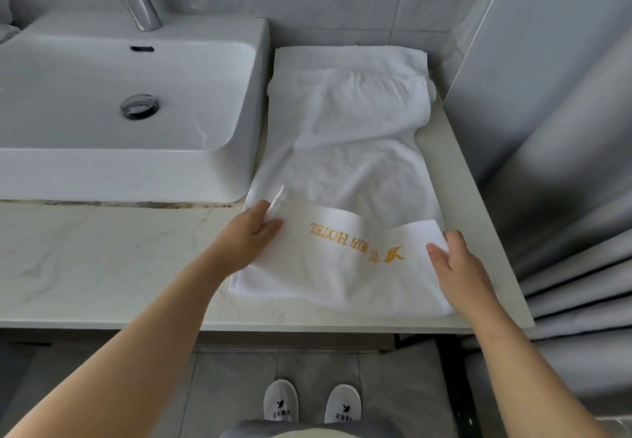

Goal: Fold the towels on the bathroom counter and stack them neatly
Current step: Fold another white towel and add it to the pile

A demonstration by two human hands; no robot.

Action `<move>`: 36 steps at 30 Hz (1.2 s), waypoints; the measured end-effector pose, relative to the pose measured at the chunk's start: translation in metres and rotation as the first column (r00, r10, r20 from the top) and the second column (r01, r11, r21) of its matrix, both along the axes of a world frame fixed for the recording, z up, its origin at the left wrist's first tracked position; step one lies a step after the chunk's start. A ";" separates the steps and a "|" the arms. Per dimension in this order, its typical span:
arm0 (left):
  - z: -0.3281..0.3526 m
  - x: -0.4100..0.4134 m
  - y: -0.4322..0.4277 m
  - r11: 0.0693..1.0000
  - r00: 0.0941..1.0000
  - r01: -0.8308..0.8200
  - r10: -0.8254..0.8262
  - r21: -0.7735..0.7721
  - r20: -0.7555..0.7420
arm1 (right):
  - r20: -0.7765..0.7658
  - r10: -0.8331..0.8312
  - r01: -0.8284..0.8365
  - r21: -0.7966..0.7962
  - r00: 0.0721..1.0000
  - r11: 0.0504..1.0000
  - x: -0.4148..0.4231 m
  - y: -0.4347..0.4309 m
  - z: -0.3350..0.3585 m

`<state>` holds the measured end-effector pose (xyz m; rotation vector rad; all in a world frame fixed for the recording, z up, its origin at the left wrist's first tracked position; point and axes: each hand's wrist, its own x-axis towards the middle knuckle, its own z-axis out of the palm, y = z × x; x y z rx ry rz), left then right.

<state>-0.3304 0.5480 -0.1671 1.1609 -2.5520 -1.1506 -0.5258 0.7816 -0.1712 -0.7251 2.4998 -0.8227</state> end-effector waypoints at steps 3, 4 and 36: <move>-0.013 0.009 0.003 0.998 0.998 -0.040 0.042 -0.046 0.049 | -0.063 -0.053 0.056 0.042 0.997 0.998 0.005 0.000 -0.005; -0.013 0.012 0.003 0.997 0.996 -0.061 0.063 -0.041 0.063 | -0.080 -0.070 0.075 0.060 0.994 0.995 0.006 0.000 -0.003; 0.015 0.014 0.002 0.913 0.916 -0.263 0.337 0.311 -0.217 | 0.131 -0.328 0.353 -0.344 0.936 0.870 -0.014 0.015 0.019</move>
